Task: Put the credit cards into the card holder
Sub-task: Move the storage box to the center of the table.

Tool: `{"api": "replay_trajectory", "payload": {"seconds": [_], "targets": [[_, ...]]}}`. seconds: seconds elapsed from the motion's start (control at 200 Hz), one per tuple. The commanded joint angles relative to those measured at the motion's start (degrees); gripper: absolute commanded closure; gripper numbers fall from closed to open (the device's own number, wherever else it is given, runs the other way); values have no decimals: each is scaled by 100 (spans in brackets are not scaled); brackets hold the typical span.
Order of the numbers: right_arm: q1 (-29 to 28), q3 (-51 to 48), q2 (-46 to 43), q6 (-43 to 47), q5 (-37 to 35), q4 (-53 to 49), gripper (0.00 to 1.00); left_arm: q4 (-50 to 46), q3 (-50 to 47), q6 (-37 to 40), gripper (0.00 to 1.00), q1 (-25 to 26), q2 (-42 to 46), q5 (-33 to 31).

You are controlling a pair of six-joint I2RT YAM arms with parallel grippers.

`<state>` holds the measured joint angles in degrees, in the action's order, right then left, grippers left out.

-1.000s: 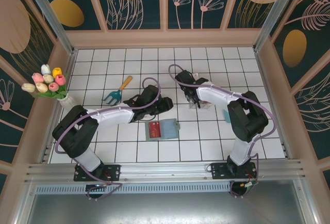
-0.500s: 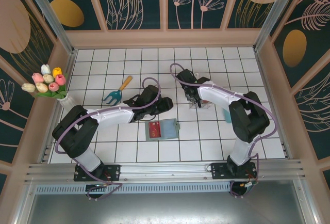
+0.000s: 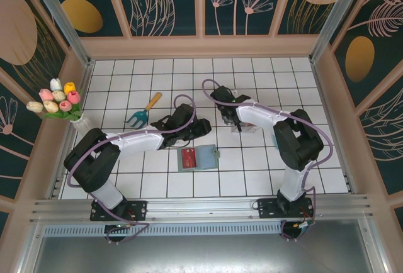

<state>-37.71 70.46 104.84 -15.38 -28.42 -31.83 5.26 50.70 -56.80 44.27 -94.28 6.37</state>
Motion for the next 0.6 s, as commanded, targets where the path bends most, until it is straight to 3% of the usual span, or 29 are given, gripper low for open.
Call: {"api": "replay_trajectory", "payload": {"seconds": [0.0,0.185,0.25,0.44,0.595], "targets": [[-338,-30,-49,-99,373,-283,79,-161,25,39,49,-8,30,-171],[-497,12,-49,-352,557,-309,80,-152,-86,-23,49,-7,146,-268],[-483,-5,-99,-321,896,-217,85,-183,-95,-17,49,-4,170,-293],[-515,90,-321,-407,1646,-65,86,-243,-177,-73,49,-6,315,-499],[-456,120,-454,-379,1246,-158,82,-225,-248,-114,48,-12,388,-587]]}}
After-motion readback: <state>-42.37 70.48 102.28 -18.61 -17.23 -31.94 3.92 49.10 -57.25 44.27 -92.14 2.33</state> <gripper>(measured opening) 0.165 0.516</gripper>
